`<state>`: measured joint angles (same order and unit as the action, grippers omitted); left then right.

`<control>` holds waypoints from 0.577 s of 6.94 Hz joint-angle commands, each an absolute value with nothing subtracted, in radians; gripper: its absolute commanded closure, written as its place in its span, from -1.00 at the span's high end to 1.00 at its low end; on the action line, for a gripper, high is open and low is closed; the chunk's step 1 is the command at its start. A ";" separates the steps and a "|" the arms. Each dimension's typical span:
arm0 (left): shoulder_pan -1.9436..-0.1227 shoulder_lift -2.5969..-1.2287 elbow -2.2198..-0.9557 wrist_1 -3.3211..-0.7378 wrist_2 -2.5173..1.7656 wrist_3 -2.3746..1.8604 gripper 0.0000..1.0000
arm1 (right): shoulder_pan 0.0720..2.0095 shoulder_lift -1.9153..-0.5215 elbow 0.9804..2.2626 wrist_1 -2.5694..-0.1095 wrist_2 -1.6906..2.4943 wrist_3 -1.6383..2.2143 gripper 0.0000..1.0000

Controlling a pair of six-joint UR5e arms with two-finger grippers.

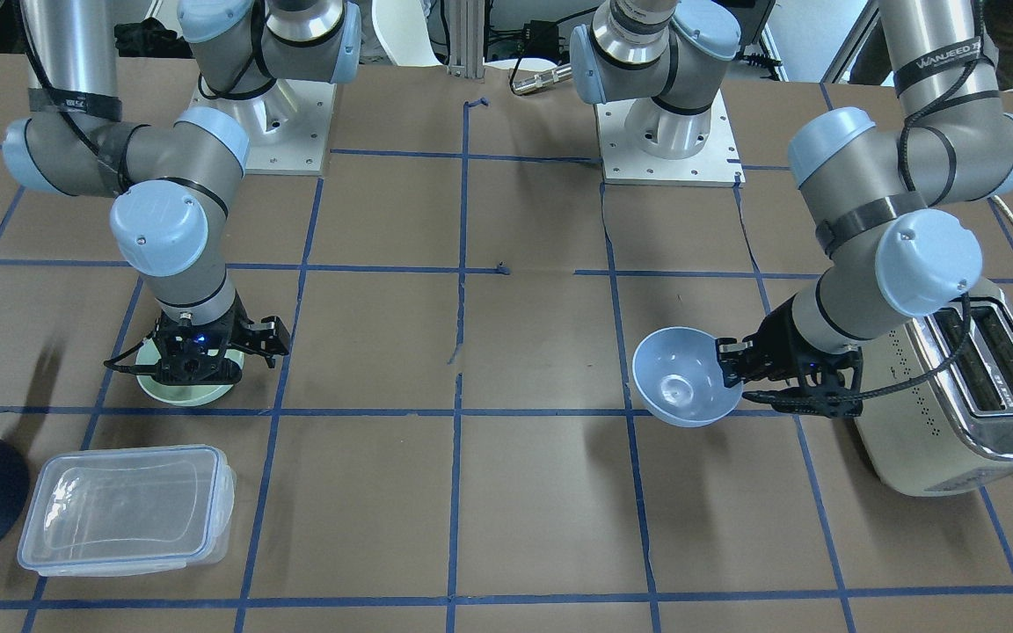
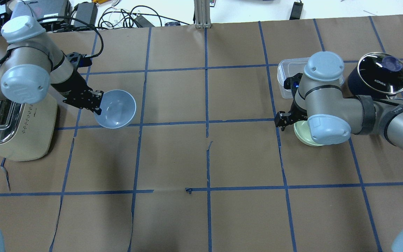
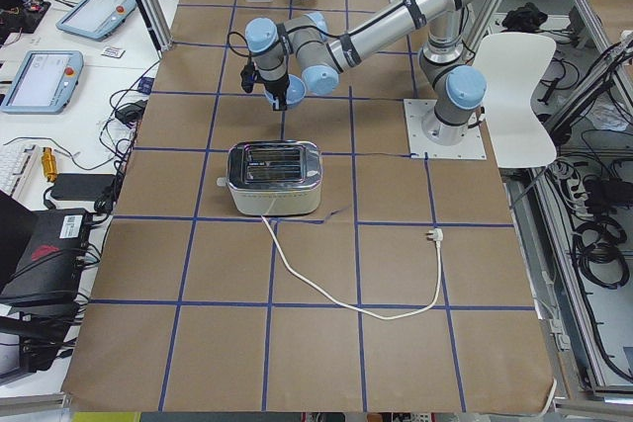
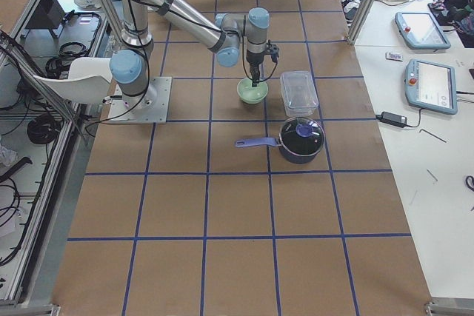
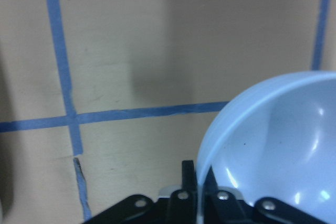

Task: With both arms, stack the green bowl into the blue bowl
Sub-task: 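Lift blue bowl toward table center with left gripper while right lifts green bowl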

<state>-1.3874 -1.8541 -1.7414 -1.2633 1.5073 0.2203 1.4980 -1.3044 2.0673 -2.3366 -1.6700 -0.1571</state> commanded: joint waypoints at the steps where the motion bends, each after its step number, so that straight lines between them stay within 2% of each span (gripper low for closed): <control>1: -1.550 -1.877 -1.718 -1.249 1.418 -0.002 -1.00 | 1.464 -1.298 2.114 -2.402 -1.694 -0.221 0.47; 3: -1.687 -1.933 -1.724 -1.189 1.410 -0.186 -1.00 | 1.462 -1.302 2.120 -2.427 -1.697 -0.239 -0.99; 4: -1.745 -1.946 -1.739 -1.180 1.408 -0.234 -1.00 | 1.462 -1.307 2.118 -2.424 -1.695 -0.236 -1.00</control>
<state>-1.6677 -1.9232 -1.7263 -1.2011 1.4133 -0.1538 1.4629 -1.3021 2.1189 -2.4220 -1.6953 -0.2356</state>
